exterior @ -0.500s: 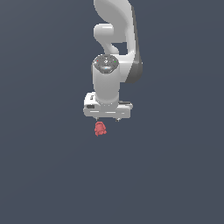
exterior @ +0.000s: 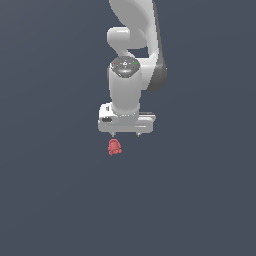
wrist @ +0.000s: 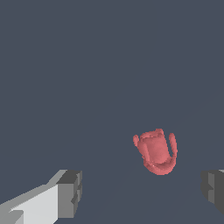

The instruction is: Pick up the object and move it to a goal position.

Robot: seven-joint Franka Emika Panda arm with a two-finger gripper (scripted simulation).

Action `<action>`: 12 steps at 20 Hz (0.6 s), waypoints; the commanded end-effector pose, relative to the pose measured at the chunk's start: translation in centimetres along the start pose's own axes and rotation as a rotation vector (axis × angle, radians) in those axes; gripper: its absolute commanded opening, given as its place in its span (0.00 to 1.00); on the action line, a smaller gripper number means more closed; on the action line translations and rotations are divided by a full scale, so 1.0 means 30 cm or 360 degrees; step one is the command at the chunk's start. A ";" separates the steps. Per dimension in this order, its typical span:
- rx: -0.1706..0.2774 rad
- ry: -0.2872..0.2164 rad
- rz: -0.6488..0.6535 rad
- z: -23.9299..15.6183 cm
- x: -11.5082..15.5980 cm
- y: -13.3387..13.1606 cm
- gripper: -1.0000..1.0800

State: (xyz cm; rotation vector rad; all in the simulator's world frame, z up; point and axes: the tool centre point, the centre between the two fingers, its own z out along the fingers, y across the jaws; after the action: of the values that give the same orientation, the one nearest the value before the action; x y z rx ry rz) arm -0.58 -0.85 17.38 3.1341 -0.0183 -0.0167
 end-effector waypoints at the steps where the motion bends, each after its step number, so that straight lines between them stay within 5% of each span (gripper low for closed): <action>1: 0.0004 0.0006 -0.0013 -0.008 0.001 -0.007 0.96; 12: 0.0003 0.0006 -0.0065 0.035 -0.007 0.025 0.96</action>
State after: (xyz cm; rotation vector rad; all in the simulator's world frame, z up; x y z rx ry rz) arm -0.72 -1.31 16.71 3.1362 0.0312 -0.0107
